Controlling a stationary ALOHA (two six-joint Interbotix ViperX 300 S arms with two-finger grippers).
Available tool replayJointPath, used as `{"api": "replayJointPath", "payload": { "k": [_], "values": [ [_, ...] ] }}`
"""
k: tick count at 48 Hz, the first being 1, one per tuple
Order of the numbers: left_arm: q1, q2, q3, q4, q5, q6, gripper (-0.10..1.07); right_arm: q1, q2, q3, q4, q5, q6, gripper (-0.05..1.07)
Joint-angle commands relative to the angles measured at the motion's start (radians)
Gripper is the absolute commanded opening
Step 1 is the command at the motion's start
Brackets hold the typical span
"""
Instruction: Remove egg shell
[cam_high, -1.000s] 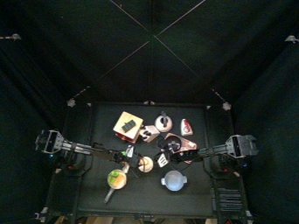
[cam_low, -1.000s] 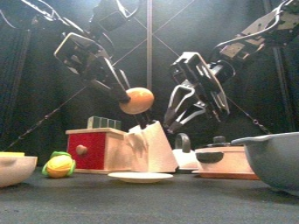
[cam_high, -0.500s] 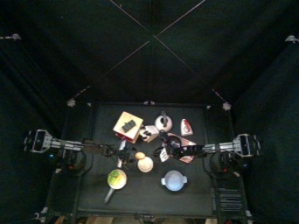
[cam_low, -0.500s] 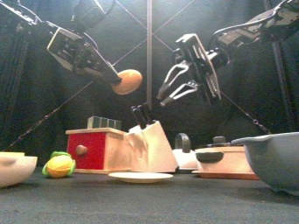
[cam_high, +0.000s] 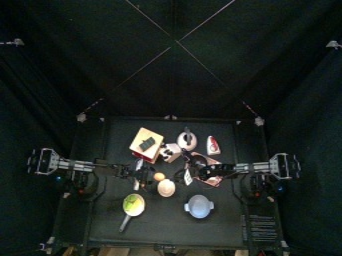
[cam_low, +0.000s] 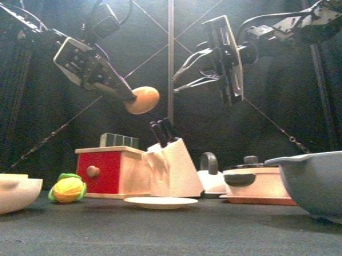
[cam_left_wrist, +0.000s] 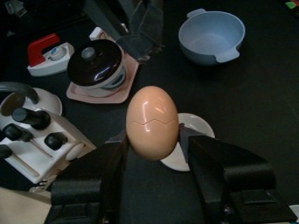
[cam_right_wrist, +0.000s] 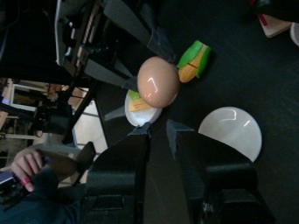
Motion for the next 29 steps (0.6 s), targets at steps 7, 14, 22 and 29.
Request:
{"api": "replayJointPath", "payload": {
  "k": [7, 14, 22, 29],
  "values": [
    [0.008, -0.009, -0.023, -0.003, -0.058, -0.002, 0.67, -0.028, 0.012, -0.049, 0.002, -0.046, -0.003, 0.72],
    [0.015, -0.009, -0.02, -0.005, -0.071, -0.002, 0.67, -0.029, 0.017, -0.064, -0.002, -0.067, -0.005, 0.8],
    [0.017, -0.009, -0.021, -0.003, -0.074, -0.002, 0.67, -0.029, 0.017, -0.069, -0.002, -0.072, -0.005, 0.87],
    [0.021, -0.003, -0.025, -0.012, -0.112, -0.003, 0.67, -0.028, 0.035, -0.08, 0.002, -0.072, -0.005, 0.87]
  ]
}}
